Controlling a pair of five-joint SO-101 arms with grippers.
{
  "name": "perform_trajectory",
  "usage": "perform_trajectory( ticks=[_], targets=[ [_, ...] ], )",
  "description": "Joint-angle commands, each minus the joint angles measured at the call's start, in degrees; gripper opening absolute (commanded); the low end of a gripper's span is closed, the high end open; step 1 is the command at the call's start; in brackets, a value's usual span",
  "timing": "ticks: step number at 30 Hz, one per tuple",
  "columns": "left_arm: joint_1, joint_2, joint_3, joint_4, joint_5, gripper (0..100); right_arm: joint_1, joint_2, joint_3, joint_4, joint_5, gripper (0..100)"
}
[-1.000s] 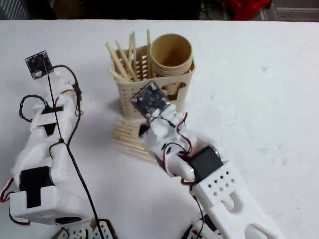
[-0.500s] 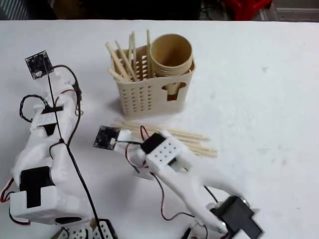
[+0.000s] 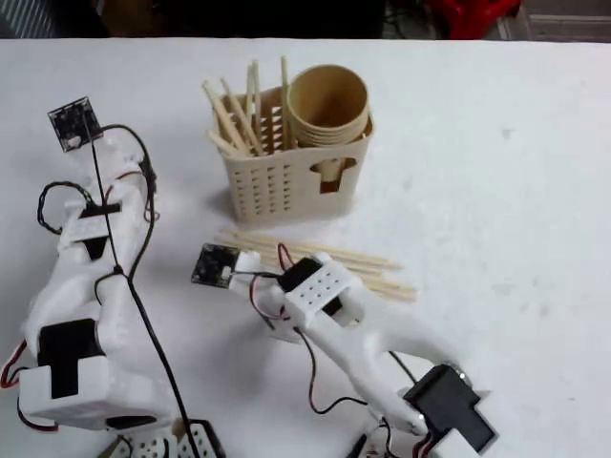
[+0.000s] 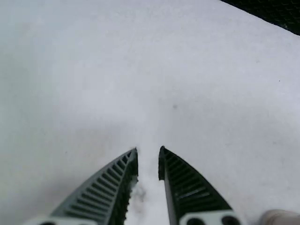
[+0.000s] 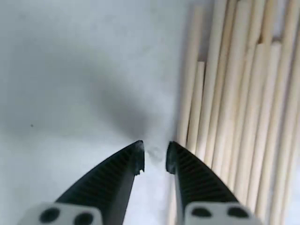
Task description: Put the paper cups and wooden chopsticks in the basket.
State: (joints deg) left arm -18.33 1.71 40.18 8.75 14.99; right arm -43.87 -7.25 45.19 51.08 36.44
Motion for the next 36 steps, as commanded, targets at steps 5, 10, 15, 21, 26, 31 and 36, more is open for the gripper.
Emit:
perform_trajectory(
  ticks=[5, 10, 15, 21, 26, 31, 36],
  targets=[
    [-0.66, -0.40, -2.55, 0.35, -0.53, 9, 0.75, 3.21, 0.09, -2.77, 2.37, 11.1],
    [-0.66, -0.40, -2.55, 0.44, -0.53, 9, 2.86, 5.67, -2.99, -1.10, 2.20, 8.7],
    [-0.66, -0.40, -2.55, 0.44, -0.53, 9, 4.35, 5.32, -3.52, -0.66, 2.37, 2.6],
    [-0.66, -0.40, -2.81, 0.44, -0.53, 9, 3.91, -2.24, -1.14, -0.13, 1.93, 1.8],
    [-0.66, -0.40, -2.90, 0.44, -0.53, 9, 4.00, -11.82, 3.52, -0.22, 1.93, 1.8],
    [-0.66, -0.40, -2.64, 0.44, -0.53, 9, 4.09, -13.41, 5.01, -1.80, 1.93, 1.9],
    [-0.66, -0.40, -2.55, 0.44, -0.53, 9, 8.13, -7.16, 3.69, -5.85, 1.93, 10.1]
  ],
)
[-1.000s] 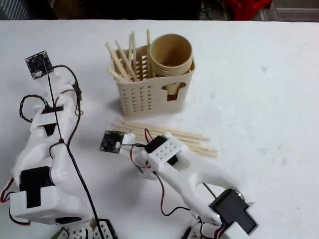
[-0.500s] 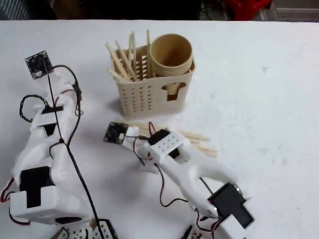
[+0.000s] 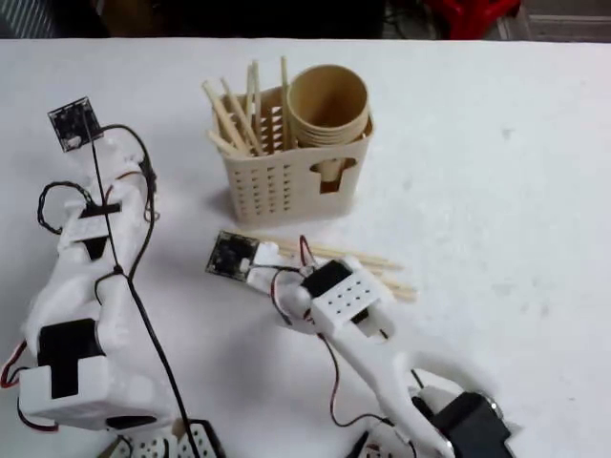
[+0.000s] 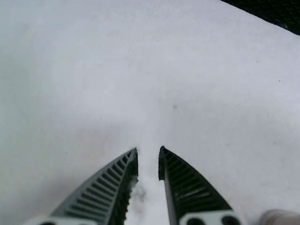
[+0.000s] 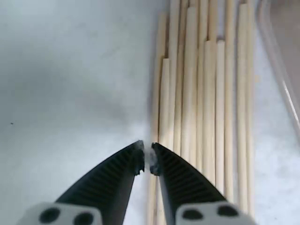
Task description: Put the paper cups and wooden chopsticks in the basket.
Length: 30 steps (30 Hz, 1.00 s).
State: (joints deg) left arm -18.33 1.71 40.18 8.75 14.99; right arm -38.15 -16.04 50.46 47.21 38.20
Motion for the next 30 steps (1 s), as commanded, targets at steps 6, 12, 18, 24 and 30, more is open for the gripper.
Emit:
perform_trajectory(
  ticks=[6, 12, 18, 24, 30],
  targets=[
    [-0.66, -0.40, -2.55, 0.44, -0.53, 9, 3.82, 9.27, -5.80, -2.51, 0.18, 10.4],
    [-0.66, -0.40, -2.55, 0.44, -0.53, 9, 3.82, 10.95, -7.03, -2.33, 0.18, 0.9],
    [-0.66, -0.40, -2.73, 0.44, -0.53, 9, 3.65, 9.45, -6.77, -2.07, 0.09, 1.7],
    [-0.66, -0.40, -2.73, 0.44, -0.53, 9, 3.56, 0.57, -3.87, -0.40, -2.29, 1.6],
    [-0.66, -0.40, -2.64, 0.44, -0.53, 9, 3.74, -1.54, -2.29, -0.84, -2.20, 2.0]
  ],
)
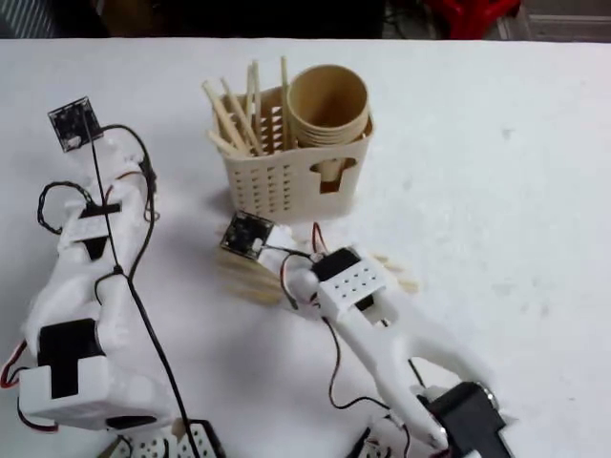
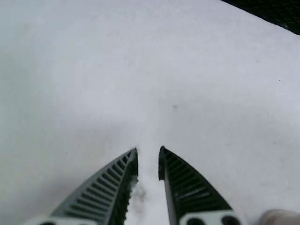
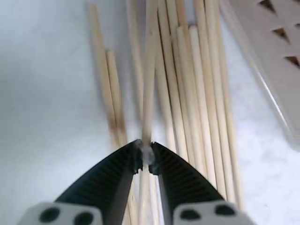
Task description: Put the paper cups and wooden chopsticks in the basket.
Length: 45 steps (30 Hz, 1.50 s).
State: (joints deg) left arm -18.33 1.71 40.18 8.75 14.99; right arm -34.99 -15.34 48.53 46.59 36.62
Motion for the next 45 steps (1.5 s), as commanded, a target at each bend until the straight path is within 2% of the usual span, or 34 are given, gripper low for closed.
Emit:
perform_trajectory(
  ticks=[1, 9, 13, 16, 21, 26, 35, 38, 42, 45],
  targets=[
    [-0.66, -0.40, -2.55, 0.44, -0.53, 9, 0.48, -2.24, -0.26, -0.66, -0.62, 2.0],
    [-0.66, -0.40, -2.81, 0.44, -0.53, 9, 0.57, -9.54, 0.09, 1.45, -1.58, 1.7],
    [-0.48, -0.40, -2.90, 0.35, -0.53, 9, 0.57, -22.90, 0.44, 2.24, -9.49, 1.6],
    [-0.40, -0.31, -2.90, 0.18, -0.53, 9, 0.22, -33.19, -1.05, 0.22, -14.51, 1.6],
    [-0.40, -0.31, -2.90, 0.09, -0.53, 9, 0.31, -39.69, -8.70, -8.84, -16.35, 1.6],
    [-0.40, -0.31, -2.73, 0.09, -0.53, 9, 0.31, -33.36, -20.13, -18.42, -16.44, 1.7],
    [-0.40, -0.31, -2.64, 0.18, -0.53, 9, 0.40, -6.37, -38.77, -38.37, -16.44, 1.7],
    [-0.57, -0.31, -2.73, 0.26, -0.53, 9, 0.22, -1.80, -38.59, -44.35, -17.67, 1.7],
    [-0.57, -0.31, -2.81, 0.26, -0.53, 9, 0.92, -1.19, -30.77, -54.90, -27.69, 1.6],
    [-0.57, -0.31, -2.90, 0.26, -0.53, 9, 2.15, -1.19, -26.02, -59.12, -28.04, 1.6]
  ],
)
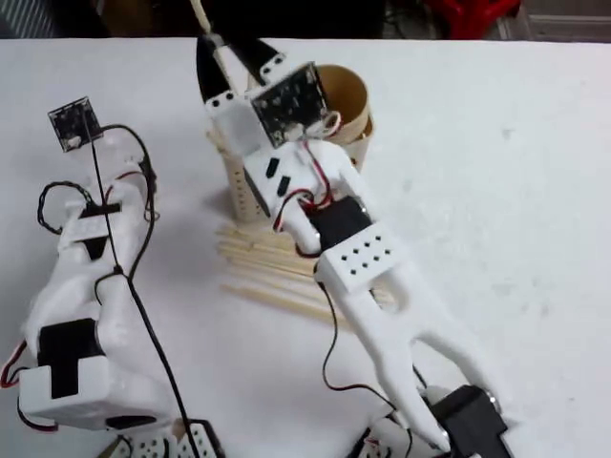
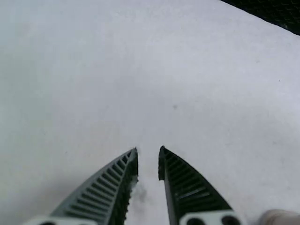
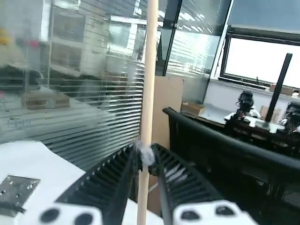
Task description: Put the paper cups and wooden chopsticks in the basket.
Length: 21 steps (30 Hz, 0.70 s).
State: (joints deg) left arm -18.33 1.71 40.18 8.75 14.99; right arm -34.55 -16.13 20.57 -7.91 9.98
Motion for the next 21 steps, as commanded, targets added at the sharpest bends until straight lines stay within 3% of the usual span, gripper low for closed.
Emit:
perform_trajectory(
  ticks=[1, 6, 10, 12, 17, 21],
  targets=[
    [-0.57, -0.31, -2.90, 0.26, -0.53, 9, 1.89, -0.40, 2.64, -4.88, -1.41, 1.6],
    [-0.48, -0.31, -2.90, 0.26, -0.53, 9, 3.30, -0.40, 2.90, -2.42, -1.85, 3.2],
    [-0.48, -0.31, -2.90, 0.26, -0.53, 9, 2.95, -0.48, 2.90, 0.31, -1.85, 17.0],
    [-0.48, -0.31, -2.81, 0.26, -0.53, 9, 2.86, -0.48, 2.90, 1.54, -1.85, 19.4],
    [-0.48, -0.31, -2.81, 0.26, -0.53, 9, 3.56, -2.24, 3.34, 2.77, -1.58, 9.4],
    [-0.48, -0.31, -2.81, 0.26, -0.53, 9, 2.51, -9.54, 6.15, 17.89, -1.58, 1.6]
  ],
)
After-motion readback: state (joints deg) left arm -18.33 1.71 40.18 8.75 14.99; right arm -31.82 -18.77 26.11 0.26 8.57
